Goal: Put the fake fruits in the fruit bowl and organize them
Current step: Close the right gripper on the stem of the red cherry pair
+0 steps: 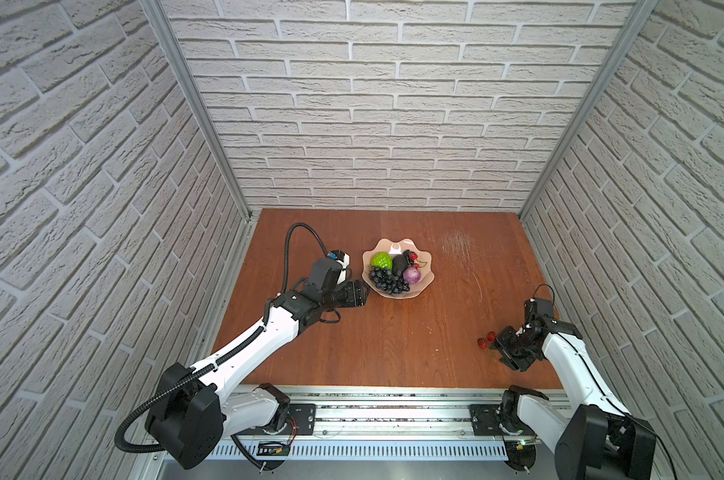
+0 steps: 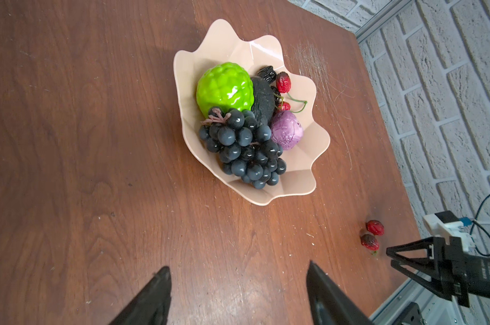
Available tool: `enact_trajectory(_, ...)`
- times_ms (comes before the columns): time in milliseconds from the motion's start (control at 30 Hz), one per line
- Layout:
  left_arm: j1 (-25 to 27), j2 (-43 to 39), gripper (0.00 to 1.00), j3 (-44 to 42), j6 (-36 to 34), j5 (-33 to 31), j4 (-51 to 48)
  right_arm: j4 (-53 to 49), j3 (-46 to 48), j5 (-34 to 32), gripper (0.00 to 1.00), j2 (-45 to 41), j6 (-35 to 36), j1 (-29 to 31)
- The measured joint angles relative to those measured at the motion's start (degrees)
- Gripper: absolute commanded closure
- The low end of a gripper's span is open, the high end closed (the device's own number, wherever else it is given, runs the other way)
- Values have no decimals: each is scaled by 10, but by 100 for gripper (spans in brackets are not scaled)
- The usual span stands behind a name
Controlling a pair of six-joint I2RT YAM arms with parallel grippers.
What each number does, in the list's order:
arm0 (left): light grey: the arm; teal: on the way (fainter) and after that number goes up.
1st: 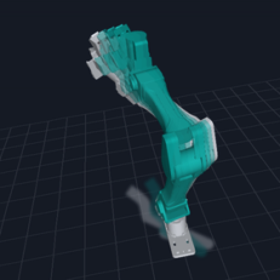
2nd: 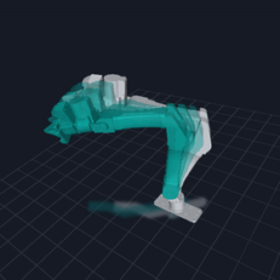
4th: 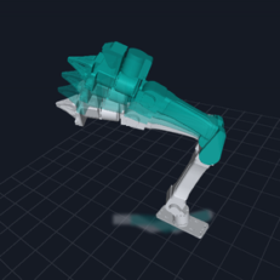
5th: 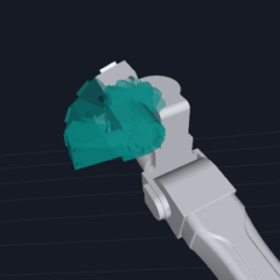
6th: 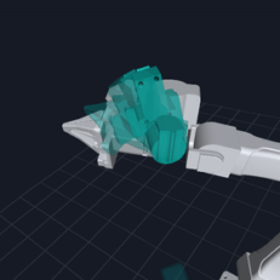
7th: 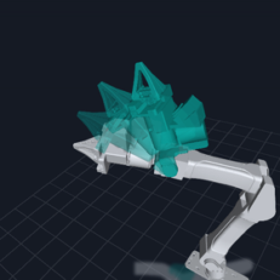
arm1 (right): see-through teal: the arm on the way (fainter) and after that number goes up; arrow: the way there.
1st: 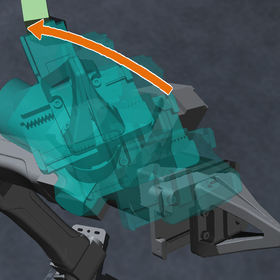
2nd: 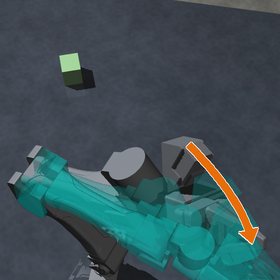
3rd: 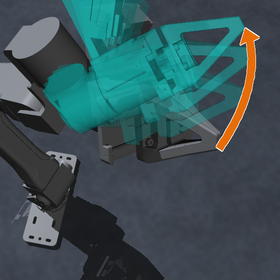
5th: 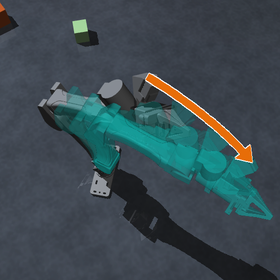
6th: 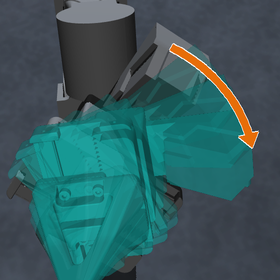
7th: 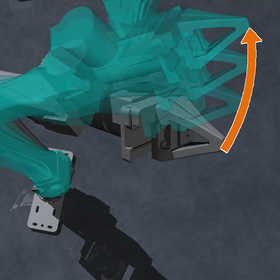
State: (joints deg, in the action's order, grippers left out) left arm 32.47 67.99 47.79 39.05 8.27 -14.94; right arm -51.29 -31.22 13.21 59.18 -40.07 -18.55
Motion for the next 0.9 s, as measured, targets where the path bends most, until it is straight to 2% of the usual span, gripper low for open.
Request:
enact_trajectory(600, -4, -18, 25, 0, 0, -3, -12, 61, 15, 25, 58, 77, 6, 0)
enact_trajectory(900, -6, -18, 25, 0, 0, -4, -16, 78, -8, 24, 67, 121, 41, 0)
